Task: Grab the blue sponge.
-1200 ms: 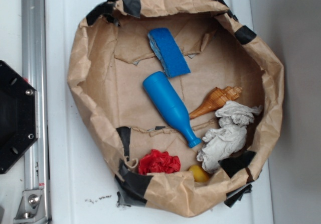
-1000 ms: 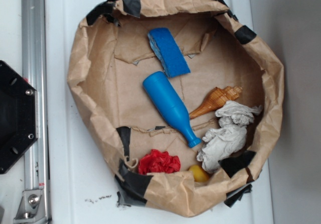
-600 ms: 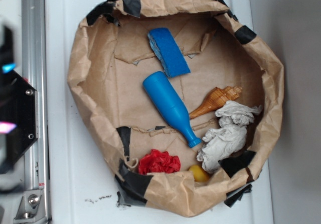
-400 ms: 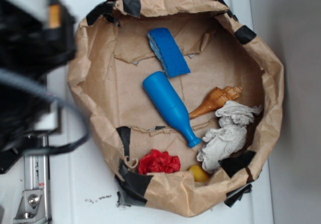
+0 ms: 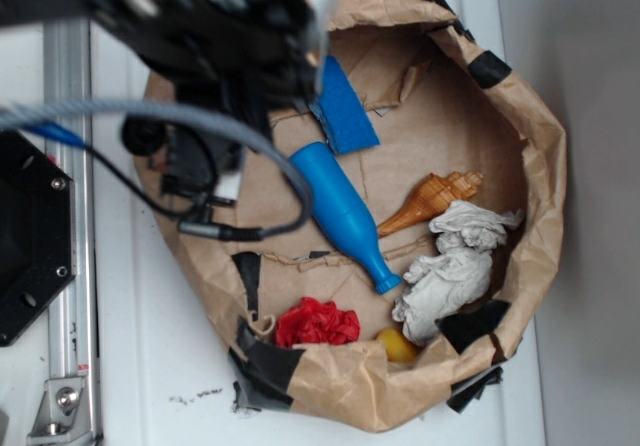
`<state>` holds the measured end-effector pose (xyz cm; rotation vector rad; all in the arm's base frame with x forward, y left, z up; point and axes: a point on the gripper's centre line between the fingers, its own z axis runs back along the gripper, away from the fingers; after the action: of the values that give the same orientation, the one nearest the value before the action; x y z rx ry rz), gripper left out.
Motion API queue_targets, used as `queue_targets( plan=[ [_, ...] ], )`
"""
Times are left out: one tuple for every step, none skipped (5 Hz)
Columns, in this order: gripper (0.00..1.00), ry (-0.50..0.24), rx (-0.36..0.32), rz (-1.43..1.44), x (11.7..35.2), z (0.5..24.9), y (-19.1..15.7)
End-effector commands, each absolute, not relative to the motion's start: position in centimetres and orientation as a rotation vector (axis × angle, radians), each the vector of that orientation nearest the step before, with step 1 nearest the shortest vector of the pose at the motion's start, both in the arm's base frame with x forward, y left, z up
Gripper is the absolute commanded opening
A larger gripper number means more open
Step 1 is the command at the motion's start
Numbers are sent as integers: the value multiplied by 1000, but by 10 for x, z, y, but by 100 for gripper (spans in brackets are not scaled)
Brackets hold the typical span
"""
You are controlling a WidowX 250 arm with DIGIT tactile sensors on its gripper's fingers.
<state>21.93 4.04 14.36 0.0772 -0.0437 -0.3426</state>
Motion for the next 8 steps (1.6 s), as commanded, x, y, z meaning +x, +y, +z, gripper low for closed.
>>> queue_targets(
  plan=[
    [100,-121,137,-770,246,127,33],
    [100,-43,202,-936,257,97,33],
    [100,96,163,-1062,253,60,40],
    [100,146,150,-1063,245,49,51],
    [100,195,201,-1052,245,46,57],
    [100,201,161,-1045,248,33,54],
    [100,256,151,-1021,245,18,62],
    [100,239,180,-966,245,26,75]
  ],
)
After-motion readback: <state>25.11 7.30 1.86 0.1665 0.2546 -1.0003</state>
